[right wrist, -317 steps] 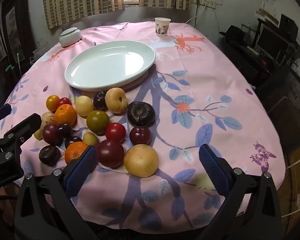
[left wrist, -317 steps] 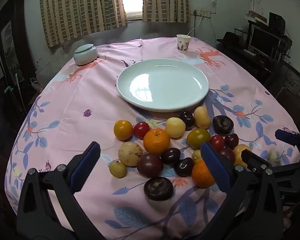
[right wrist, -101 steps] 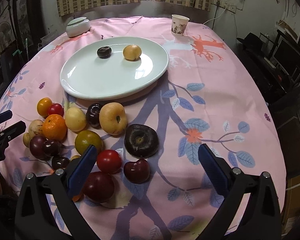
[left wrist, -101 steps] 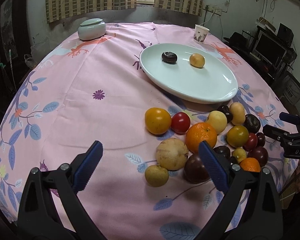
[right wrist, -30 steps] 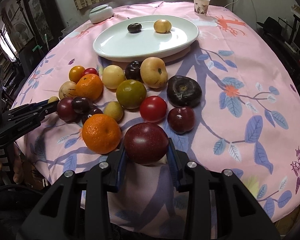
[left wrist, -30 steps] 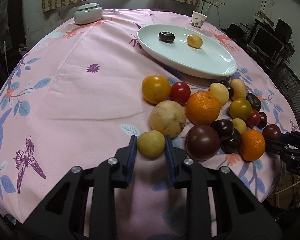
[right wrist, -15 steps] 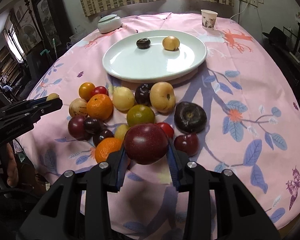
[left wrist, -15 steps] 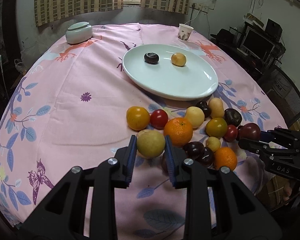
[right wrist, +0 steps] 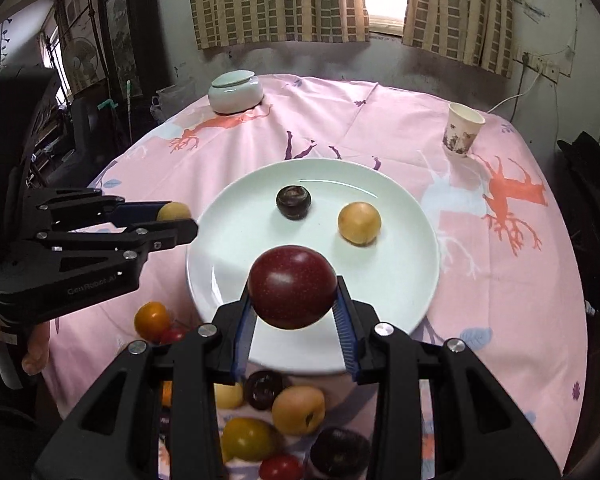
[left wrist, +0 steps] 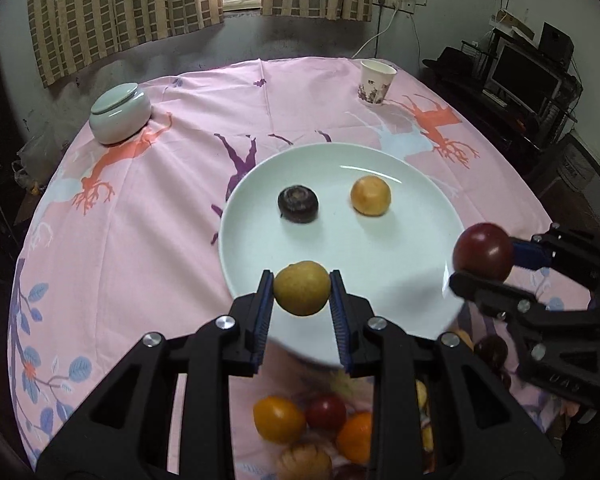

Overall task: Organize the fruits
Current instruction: 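Carry both fruits onto the white plate and open both tools, then withdraw both tools from the plate back toward the fruit cluster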

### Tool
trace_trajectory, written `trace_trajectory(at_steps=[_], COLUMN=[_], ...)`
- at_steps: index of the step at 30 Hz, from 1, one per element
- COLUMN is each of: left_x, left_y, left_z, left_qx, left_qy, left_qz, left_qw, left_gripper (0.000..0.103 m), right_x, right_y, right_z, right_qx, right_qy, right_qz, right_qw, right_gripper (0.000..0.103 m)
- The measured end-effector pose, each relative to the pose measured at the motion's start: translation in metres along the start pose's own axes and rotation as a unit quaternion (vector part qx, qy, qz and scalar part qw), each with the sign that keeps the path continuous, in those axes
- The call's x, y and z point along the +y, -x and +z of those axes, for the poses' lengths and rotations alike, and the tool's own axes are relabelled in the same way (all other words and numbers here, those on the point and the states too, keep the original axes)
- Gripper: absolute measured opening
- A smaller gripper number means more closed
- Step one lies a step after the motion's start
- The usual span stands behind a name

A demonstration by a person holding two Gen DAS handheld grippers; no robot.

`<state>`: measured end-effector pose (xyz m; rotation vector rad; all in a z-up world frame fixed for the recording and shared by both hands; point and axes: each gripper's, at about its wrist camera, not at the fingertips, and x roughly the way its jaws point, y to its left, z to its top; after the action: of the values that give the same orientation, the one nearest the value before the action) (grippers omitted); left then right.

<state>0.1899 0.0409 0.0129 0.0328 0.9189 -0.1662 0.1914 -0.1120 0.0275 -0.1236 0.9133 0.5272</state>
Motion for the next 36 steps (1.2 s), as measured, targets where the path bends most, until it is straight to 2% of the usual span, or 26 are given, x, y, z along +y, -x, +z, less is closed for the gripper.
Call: trace_trajectory(at_steps=[2, 6, 11, 16, 18, 19, 20, 21, 25, 27, 28, 30, 32, 36], left_x=[0.005, 0.012, 0.022, 0.027, 0.027, 0.026, 0.027, 0.027, 0.03, 0.029, 0.027, 0.022, 0.017, 0.005], left_y=[-0.023, -0.061, -0.086, -0.101, -0.102, -0.102, -0.1, -0.095, -0.061, -0.031, -0.016, 0.013, 0.03, 0.046], left_z=[0.018, 0.037, 0.043, 0.043, 0.045, 0.046, 0.048, 0.049, 0.053, 0.048, 0.043, 0.024, -0.002, -0.062], left_qx=[0.009, 0.033, 0.049, 0.063, 0.063, 0.062, 0.058, 0.051, 0.026, 0.0, -0.015, -0.046, -0.065, -0.069], left_qy=[0.012, 0.026, 0.042, 0.049, 0.048, 0.049, 0.051, 0.053, 0.061, 0.052, 0.045, 0.028, 0.015, 0.011], left_qz=[0.008, 0.019, 0.019, 0.014, 0.015, 0.017, 0.019, 0.019, 0.01, 0.018, 0.026, 0.047, 0.063, 0.047], left_qw=[0.9999, 0.999, 0.9977, 0.9967, 0.9968, 0.9968, 0.9969, 0.9971, 0.9978, 0.9985, 0.9985, 0.9974, 0.9958, 0.9965], left_gripper=[0.028, 0.028, 0.028, 0.029, 0.031, 0.042, 0.054, 0.055, 0.055, 0.062, 0.075, 0.088, 0.089, 0.089], right_x=[-0.005, -0.01, -0.017, -0.016, -0.015, -0.015, -0.014, -0.013, -0.01, -0.007, -0.005, -0.002, 0.001, 0.007], right_y=[-0.025, -0.067, -0.102, -0.117, -0.118, -0.117, -0.115, -0.111, -0.079, -0.052, -0.034, -0.004, 0.018, 0.037], right_z=[0.013, 0.028, 0.041, 0.043, 0.044, 0.045, 0.046, 0.047, 0.051, 0.05, 0.047, 0.033, 0.008, -0.056], right_qx=[0.021, 0.052, 0.078, 0.087, 0.082, 0.076, 0.068, 0.058, 0.033, 0.014, 0.004, -0.009, -0.009, 0.009], right_qy=[-0.01, -0.012, -0.009, -0.004, 0.001, 0.004, 0.008, 0.013, 0.021, 0.025, 0.026, 0.026, 0.023, -0.01], right_qz=[0.013, 0.005, -0.001, 0.0, -0.002, -0.006, -0.014, -0.023, -0.041, -0.047, -0.05, -0.048, -0.041, -0.043], right_qw=[1.0, 0.999, 0.997, 0.996, 0.997, 0.997, 0.998, 0.998, 0.998, 0.998, 0.998, 0.998, 0.999, 0.999], right_gripper=[0.037, 0.037, 0.037, 0.038, 0.042, 0.045, 0.057, 0.064, 0.064, 0.064, 0.064, 0.067, 0.067, 0.067])
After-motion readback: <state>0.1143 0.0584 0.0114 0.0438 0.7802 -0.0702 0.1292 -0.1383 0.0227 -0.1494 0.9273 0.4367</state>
